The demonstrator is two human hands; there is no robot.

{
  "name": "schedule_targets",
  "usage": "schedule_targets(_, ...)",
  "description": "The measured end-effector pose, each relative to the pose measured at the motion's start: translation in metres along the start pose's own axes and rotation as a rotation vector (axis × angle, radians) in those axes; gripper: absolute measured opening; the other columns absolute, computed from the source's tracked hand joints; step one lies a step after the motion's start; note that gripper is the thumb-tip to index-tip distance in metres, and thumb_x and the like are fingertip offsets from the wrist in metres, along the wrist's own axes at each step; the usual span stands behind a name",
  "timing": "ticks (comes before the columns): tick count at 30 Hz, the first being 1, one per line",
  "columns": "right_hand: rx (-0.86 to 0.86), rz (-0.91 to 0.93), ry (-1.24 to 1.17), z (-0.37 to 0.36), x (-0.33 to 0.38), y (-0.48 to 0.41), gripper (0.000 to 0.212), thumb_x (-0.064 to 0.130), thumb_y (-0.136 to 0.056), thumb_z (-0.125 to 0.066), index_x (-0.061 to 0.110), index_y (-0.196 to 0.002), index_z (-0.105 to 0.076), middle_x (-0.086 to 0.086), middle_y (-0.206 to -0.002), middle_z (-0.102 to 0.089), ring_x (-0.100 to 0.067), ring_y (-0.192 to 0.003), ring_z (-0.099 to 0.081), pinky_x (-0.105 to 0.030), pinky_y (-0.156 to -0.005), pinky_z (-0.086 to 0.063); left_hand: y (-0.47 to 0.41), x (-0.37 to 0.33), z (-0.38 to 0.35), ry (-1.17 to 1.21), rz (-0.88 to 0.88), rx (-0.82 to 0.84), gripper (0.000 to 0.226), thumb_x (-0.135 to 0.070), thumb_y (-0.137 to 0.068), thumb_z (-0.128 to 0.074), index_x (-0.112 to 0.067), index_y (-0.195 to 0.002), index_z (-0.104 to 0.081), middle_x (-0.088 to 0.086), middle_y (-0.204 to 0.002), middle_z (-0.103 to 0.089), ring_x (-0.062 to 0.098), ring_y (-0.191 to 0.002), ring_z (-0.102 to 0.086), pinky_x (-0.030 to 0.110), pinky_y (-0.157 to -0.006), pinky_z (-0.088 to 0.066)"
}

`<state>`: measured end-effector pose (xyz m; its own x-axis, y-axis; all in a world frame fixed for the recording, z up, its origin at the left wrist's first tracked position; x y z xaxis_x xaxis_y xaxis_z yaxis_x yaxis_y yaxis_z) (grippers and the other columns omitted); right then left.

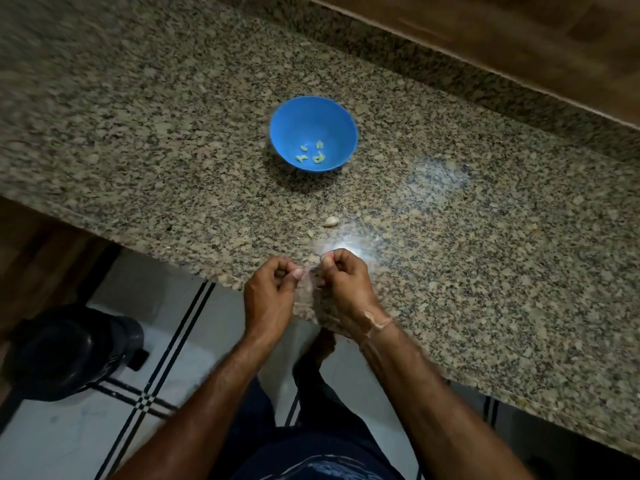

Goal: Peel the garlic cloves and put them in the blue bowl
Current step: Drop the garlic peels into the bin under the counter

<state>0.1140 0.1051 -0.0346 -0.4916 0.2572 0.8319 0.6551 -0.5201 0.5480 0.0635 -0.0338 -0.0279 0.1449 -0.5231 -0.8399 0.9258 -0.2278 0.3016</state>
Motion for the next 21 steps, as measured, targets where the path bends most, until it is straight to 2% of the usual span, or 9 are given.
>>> schedule_targets(3,0.122,-0.095,-0.127,-0.050,-0.001,0.015,0.022,0.007,-0.106,-0.053,0.013,-0.086,-0.059,-0.004,-0.071,-0.058,-0.015,-0.061,-0.053,-0.032,-0.061,-0.048,0.005,0.019,0.039,0.023,0.019,-0.100,0.007,-0.022,-0.096,-0.072,-0.019,-0.091,-0.068,-0.011,-0.083,-0.069,-0.001,-0.079,-0.063,0.014,-0.063,-0.046)
schedule_targets(6,0.240,-0.145,-0.138,-0.111,-0.014,0.046,0.027,0.000,-0.105,-0.050,0.013,-0.082,-0.058,0.002,-0.066,-0.058,-0.011,-0.062,-0.051,-0.023,-0.063,-0.047,0.020,0.051,0.094,0.039,0.069,-0.213,0.007,-0.021,-0.097,-0.070,-0.019,-0.091,-0.067,-0.011,-0.083,-0.068,0.000,-0.079,-0.062,0.008,-0.060,-0.041)
schedule_targets(8,0.324,-0.164,-0.110,-0.156,-0.027,0.070,0.035,-0.009,-0.101,-0.046,0.014,-0.077,-0.057,0.001,-0.066,-0.053,-0.011,-0.063,-0.047,-0.021,-0.061,-0.042,0.035,0.080,0.135,0.081,0.100,-0.284,0.008,-0.019,-0.096,-0.071,-0.020,-0.089,-0.067,-0.010,-0.082,-0.069,0.002,-0.079,-0.063,0.012,-0.063,-0.043)
schedule_targets(11,0.426,-0.184,-0.094,-0.231,-0.044,0.118,0.036,-0.012,-0.099,-0.044,0.012,-0.077,-0.058,-0.003,-0.069,-0.051,-0.012,-0.064,-0.047,-0.025,-0.066,-0.042,0.066,0.131,0.207,0.148,0.140,-0.372,0.017,-0.018,-0.095,-0.072,-0.028,-0.084,-0.064,-0.012,-0.081,-0.069,0.003,-0.078,-0.065,0.023,-0.068,-0.048)
schedule_targets(13,0.474,-0.180,-0.093,-0.279,-0.058,0.149,0.032,-0.012,-0.101,-0.044,0.009,-0.080,-0.057,-0.005,-0.069,-0.051,-0.013,-0.063,-0.048,-0.024,-0.065,-0.043,0.089,0.164,0.254,0.136,0.165,-0.428,0.020,-0.018,-0.095,-0.072,-0.030,-0.083,-0.062,-0.014,-0.080,-0.067,-0.002,-0.078,-0.062,0.019,-0.067,-0.045)
schedule_targets(15,0.535,-0.189,-0.095,-0.327,-0.075,0.179,0.035,-0.013,-0.102,-0.042,0.009,-0.078,-0.056,-0.005,-0.069,-0.051,-0.014,-0.063,-0.046,-0.020,-0.060,-0.044,0.115,0.199,0.304,0.154,0.197,-0.505,0.015,-0.018,-0.095,-0.072,-0.024,-0.086,-0.064,-0.014,-0.079,-0.066,-0.004,-0.076,-0.061,0.011,-0.066,-0.042)
schedule_targets(16,0.557,-0.202,-0.101,-0.348,-0.081,0.191,0.036,-0.014,-0.102,-0.040,0.009,-0.077,-0.055,-0.005,-0.068,-0.051,-0.014,-0.063,-0.045,-0.019,-0.058,-0.045,0.126,0.213,0.326,0.184,0.210,-0.545,0.013,-0.017,-0.095,-0.072,-0.023,-0.087,-0.065,-0.013,-0.080,-0.067,-0.003,-0.076,-0.061,0.011,-0.068,-0.043)
schedule_targets(19,0.590,-0.239,-0.083,-0.399,-0.097,0.215,0.037,-0.014,-0.102,-0.040,0.008,-0.076,-0.052,-0.005,-0.064,-0.051,-0.014,-0.059,-0.046,-0.017,-0.055,-0.046,0.153,0.253,0.381,0.258,0.263,-0.645,0.010,-0.016,-0.096,-0.072,-0.020,-0.088,-0.066,-0.008,-0.083,-0.070,0.007,-0.081,-0.066,0.026,-0.076,-0.051)
schedule_targets(21,0.615,-0.254,-0.024,-0.431,-0.106,0.224,0.037,-0.014,-0.101,-0.040,0.009,-0.075,-0.053,-0.004,-0.064,-0.052,-0.012,-0.057,-0.048,-0.018,-0.056,-0.047,0.168,0.278,0.411,0.268,0.301,-0.709,0.010,-0.014,-0.096,-0.072,-0.020,-0.089,-0.068,-0.008,-0.085,-0.071,0.007,-0.082,-0.066,0.024,-0.076,-0.049)
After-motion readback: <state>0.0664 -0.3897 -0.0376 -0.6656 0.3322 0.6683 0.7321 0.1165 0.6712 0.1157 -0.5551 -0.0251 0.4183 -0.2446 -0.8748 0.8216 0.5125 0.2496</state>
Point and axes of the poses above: each hand's wrist, its own y-axis away from the middle knuckle, its own z-axis out of the back of the hand, x = y × z, the point moved 3 cm from there along -y, towards the middle knuckle
